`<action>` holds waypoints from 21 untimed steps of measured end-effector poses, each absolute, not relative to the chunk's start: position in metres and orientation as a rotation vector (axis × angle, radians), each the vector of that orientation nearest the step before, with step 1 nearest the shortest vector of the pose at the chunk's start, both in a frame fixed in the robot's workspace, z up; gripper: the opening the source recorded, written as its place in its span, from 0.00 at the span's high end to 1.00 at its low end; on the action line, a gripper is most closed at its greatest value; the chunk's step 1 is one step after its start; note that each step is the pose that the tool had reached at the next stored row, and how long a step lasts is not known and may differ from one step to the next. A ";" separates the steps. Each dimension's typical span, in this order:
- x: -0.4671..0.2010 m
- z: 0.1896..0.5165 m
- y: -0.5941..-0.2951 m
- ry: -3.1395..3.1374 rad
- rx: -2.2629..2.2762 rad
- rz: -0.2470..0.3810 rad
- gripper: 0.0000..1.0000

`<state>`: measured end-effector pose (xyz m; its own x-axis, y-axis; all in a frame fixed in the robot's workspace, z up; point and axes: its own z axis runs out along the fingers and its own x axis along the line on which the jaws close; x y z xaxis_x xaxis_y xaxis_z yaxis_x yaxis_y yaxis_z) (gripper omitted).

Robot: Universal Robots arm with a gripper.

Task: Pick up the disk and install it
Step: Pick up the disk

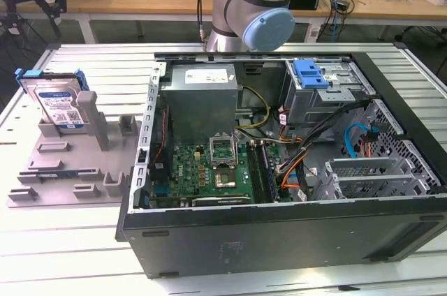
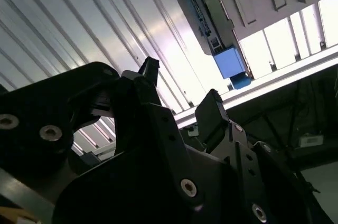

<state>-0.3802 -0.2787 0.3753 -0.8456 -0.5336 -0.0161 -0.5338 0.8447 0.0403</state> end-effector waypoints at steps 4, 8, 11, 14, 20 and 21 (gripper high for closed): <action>-0.380 0.375 -0.279 2.973 -1.004 0.068 0.44; -0.380 0.375 -0.279 2.929 -1.134 0.068 0.44; -0.380 0.375 -0.279 2.897 -1.215 0.068 0.44; -0.381 0.375 -0.279 2.855 -1.314 0.068 0.44; -0.381 0.375 -0.279 2.769 -1.494 0.067 0.44; -0.381 0.375 -0.279 2.750 -1.531 0.066 0.44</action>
